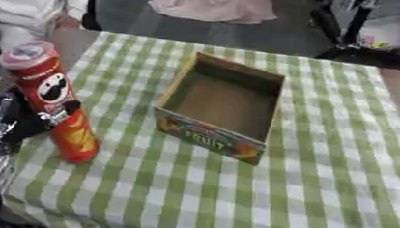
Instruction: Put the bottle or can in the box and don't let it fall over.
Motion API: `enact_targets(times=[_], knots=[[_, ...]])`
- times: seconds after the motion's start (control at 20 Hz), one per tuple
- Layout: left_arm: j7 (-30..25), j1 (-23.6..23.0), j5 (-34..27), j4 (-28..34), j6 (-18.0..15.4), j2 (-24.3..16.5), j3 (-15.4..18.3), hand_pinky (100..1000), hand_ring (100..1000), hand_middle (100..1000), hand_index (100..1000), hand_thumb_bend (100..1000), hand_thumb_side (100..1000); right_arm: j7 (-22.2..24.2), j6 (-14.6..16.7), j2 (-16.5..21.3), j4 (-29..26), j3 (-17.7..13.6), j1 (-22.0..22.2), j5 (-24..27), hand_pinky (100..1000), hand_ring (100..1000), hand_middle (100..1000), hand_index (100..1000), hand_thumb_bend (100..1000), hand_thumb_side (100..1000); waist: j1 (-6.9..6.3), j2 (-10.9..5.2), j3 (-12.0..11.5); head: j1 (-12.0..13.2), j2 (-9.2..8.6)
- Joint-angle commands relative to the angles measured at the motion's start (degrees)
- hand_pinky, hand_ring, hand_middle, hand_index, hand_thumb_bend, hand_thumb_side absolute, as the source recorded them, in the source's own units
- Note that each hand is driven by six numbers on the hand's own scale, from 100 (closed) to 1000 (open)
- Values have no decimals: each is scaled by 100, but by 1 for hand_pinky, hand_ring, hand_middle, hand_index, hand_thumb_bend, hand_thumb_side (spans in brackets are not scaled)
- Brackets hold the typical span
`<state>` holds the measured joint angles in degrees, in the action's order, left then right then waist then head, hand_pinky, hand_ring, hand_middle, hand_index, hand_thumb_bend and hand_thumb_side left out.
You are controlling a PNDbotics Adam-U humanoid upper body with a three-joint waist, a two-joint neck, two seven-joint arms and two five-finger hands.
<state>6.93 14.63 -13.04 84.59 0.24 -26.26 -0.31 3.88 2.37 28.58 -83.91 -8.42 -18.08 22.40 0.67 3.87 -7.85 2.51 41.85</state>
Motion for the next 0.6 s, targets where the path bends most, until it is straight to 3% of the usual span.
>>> enact_targets(times=[0.05,0.6], knots=[[72,104,-11,112,-31,-109,26,388,337,390,441,584,100,-10,-13,119,-74,-51,-54,-43,658,818,904,827,738,235,-15,-36,7,25,-28],[92,273,197,317,-9,-193,-14,360,304,354,396,507,100,-9,-19,119,-86,-56,-35,-35,658,818,904,827,736,235,-29,-45,14,20,31]])
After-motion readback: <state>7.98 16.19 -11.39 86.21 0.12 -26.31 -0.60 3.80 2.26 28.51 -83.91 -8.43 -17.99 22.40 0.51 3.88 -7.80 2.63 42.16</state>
